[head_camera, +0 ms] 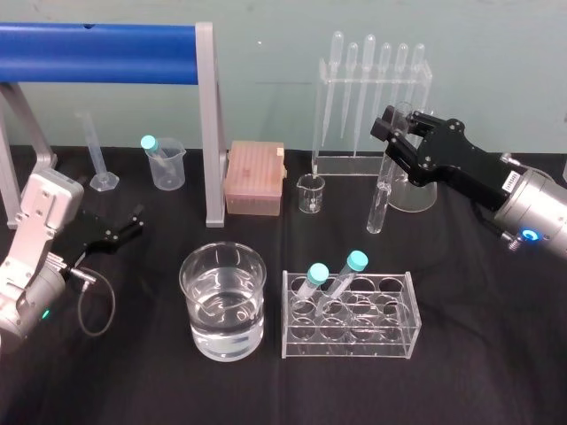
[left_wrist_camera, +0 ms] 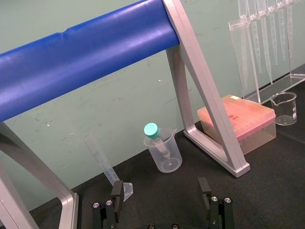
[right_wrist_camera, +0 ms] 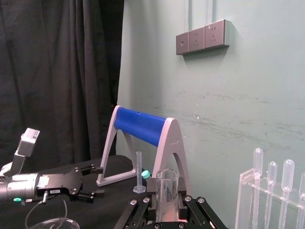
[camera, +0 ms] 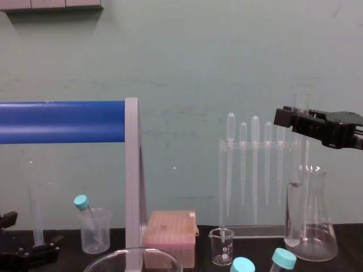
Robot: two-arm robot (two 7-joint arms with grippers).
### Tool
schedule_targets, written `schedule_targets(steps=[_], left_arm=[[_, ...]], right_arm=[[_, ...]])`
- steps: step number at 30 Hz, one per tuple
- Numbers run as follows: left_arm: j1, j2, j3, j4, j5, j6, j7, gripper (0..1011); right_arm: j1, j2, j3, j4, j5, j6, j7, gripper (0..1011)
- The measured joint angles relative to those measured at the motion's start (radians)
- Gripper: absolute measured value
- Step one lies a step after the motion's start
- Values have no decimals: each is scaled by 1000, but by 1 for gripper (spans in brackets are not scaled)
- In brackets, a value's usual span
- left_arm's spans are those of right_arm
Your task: Hold the test tube with one hand and immerse one end into the beaker, then return it to the test tube rack.
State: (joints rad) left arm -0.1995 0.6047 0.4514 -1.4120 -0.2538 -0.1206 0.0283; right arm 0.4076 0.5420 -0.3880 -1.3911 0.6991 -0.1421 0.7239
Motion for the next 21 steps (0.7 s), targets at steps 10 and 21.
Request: schedule_targets(steps=[10,21], left_arm=[[0,0,0,0,0,0,0,1000],[0,0,0,0,0,0,0,1000]], right_arm=[[0,0,0,0,1,-1,0,242],[0,0,0,0,1,-1,1,242]])
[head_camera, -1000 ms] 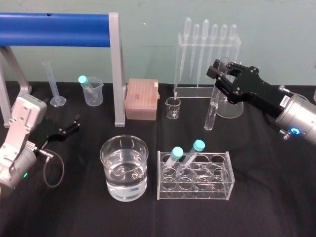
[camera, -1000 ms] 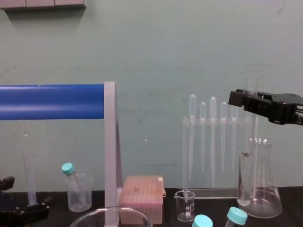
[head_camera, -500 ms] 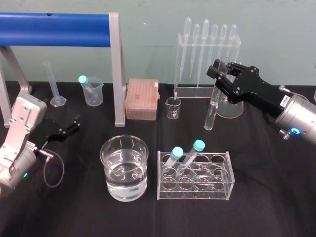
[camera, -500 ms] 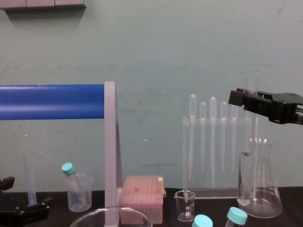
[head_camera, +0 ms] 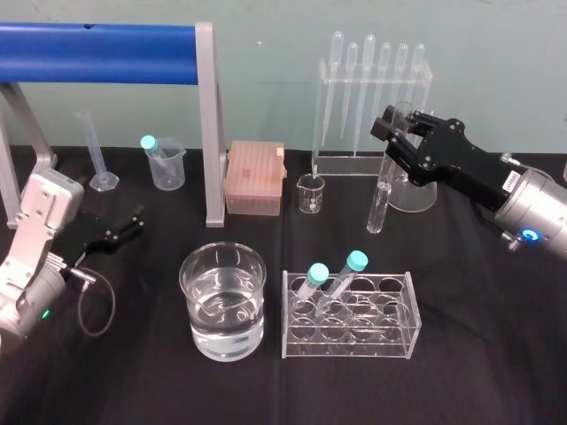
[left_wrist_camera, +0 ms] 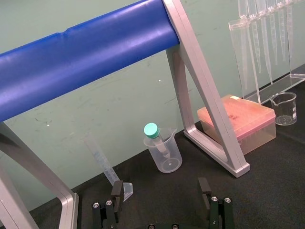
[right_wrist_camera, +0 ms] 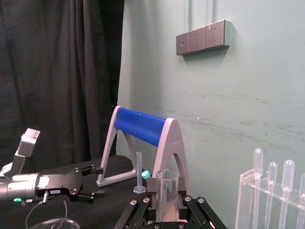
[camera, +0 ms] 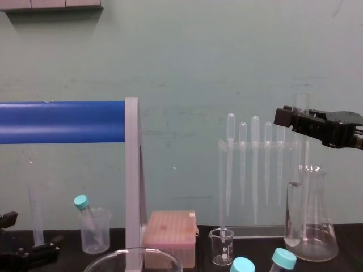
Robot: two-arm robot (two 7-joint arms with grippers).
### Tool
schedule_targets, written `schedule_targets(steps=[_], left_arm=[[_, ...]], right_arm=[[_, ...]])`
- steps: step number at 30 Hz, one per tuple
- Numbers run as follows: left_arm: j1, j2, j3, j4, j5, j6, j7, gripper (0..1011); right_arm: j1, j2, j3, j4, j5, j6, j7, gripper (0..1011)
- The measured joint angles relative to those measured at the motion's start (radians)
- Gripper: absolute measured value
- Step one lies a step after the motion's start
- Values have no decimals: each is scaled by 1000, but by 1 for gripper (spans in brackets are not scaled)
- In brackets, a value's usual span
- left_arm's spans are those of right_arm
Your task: Hold the test tube with one hand and immerse one end into the beaker, then return it to the test tube rack.
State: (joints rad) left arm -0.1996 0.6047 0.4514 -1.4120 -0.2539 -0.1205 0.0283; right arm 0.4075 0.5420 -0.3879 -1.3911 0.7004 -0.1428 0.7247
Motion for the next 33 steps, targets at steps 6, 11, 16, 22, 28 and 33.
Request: schedule_targets(steps=[6,11,16,22,28,33], left_arm=[[0,0,0,0,0,0,0,1000],[0,0,0,0,0,0,0,1000],[0,0,0,0,0,0,0,1000],[0,0,0,0,0,0,0,1000],[0,0,0,0,0,0,0,1000],[0,0,0,0,0,0,0,1000]], right_arm=[[17,-4,-8,6,-1,-1,23,242],[55,-25,-24,28,16,-10,77,242],[133,-73,-67,84,55,-18,179,242],[204,-124,-115,131,88,-19,275,242],[274,-182,-175,164,122,-6,380,242],[303,-212,-220,169,143,11,441,242]])
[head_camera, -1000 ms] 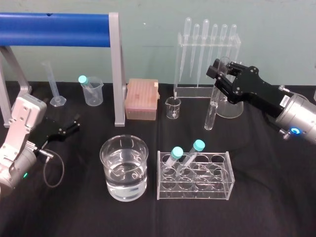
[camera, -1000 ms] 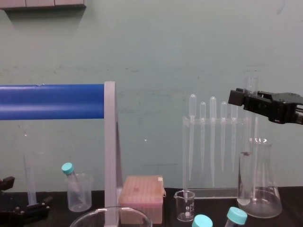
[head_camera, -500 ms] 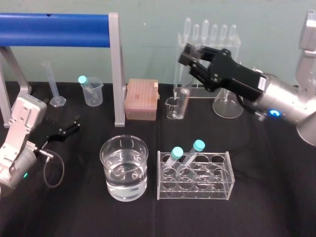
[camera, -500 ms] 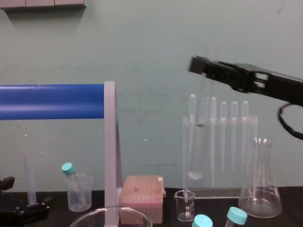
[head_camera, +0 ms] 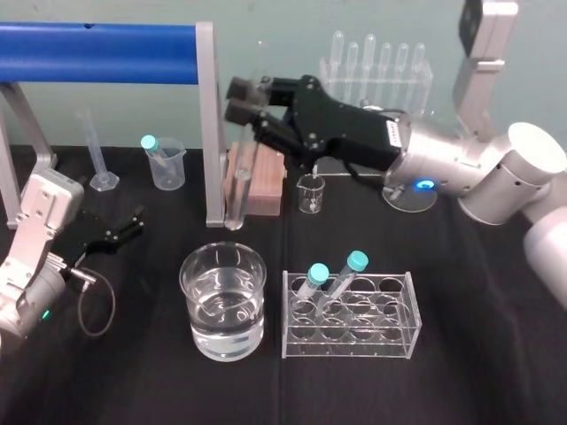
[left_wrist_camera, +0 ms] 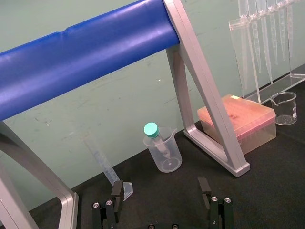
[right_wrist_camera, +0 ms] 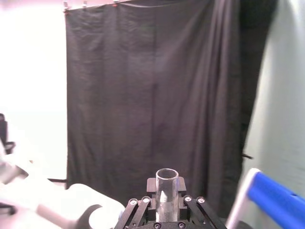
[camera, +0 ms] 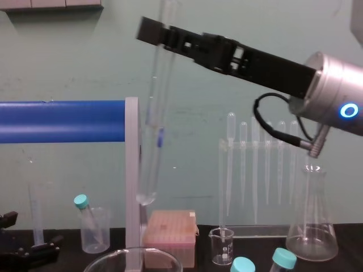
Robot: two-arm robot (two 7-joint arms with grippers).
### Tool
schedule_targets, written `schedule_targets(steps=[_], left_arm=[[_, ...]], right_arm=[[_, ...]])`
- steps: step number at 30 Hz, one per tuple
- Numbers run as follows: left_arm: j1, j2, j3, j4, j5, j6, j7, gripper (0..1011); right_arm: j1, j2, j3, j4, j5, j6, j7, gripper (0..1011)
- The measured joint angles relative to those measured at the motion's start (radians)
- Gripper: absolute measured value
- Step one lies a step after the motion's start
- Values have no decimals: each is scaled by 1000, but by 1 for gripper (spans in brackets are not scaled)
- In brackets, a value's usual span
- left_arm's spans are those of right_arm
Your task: Hold the test tube with one hand and immerse one end into the beaker, then return it to the test tube rack.
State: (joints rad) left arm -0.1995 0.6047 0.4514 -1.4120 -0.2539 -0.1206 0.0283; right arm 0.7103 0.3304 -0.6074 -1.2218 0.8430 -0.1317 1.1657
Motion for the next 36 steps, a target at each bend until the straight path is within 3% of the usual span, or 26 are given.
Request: schedule_targets(steps=[13,24,36], left_arm=[[0,0,0,0,0,0,0,1000],[0,0,0,0,0,0,0,1000],[0,0,0,0,0,0,0,1000]], right_arm=[[33,-20,-81,58,4,17,46,242],[87,-62,-153,205,-39,-3,76,242],[117,-111,-190,320,-79,-6,103,242]])
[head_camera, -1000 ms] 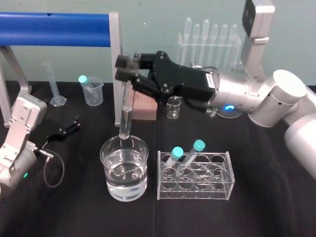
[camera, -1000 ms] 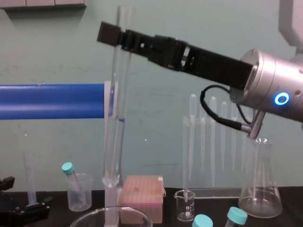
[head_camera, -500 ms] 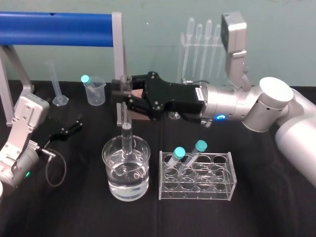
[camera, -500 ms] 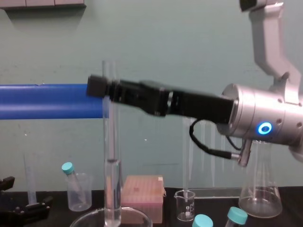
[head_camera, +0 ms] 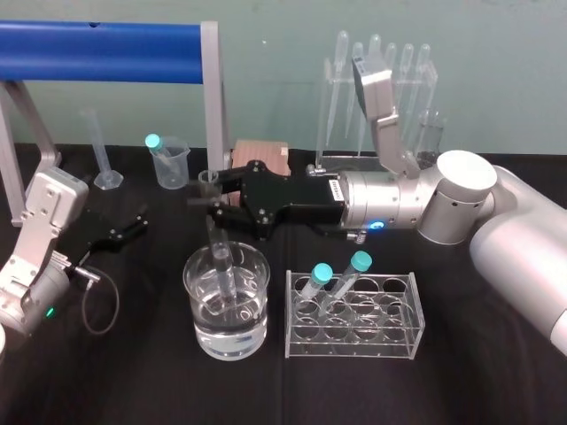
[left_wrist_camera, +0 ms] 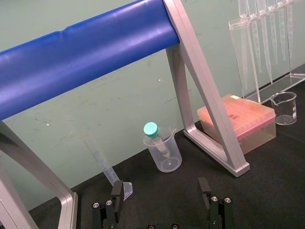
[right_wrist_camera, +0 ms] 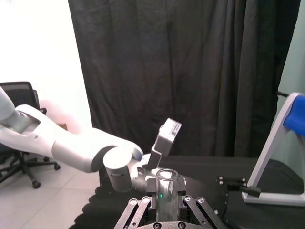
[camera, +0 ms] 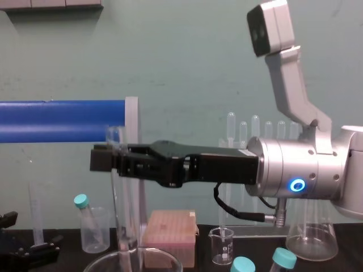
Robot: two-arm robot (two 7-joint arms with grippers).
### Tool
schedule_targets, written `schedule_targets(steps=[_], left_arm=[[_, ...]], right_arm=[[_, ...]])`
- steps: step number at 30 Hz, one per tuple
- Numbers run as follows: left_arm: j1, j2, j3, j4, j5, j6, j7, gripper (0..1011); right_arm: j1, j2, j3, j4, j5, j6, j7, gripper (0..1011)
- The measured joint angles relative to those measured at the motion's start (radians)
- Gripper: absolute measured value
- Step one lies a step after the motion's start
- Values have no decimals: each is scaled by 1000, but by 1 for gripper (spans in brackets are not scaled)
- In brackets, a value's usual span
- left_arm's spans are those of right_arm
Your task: Hold the test tube with one hand and immerse one end into the beaker, then return it to the test tube rack.
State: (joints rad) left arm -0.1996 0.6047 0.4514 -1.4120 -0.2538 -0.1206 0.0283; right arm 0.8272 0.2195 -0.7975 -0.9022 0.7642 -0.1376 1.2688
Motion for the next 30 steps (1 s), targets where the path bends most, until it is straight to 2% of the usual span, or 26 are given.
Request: schedule_targets(steps=[13,30], left_arm=[[0,0,0,0,0,0,0,1000],[0,0,0,0,0,0,0,1000]], right_arm=[[-3,1,-14,27,-35,22,0,242],[-9,-1,-9,40,-40,29,6,242]])
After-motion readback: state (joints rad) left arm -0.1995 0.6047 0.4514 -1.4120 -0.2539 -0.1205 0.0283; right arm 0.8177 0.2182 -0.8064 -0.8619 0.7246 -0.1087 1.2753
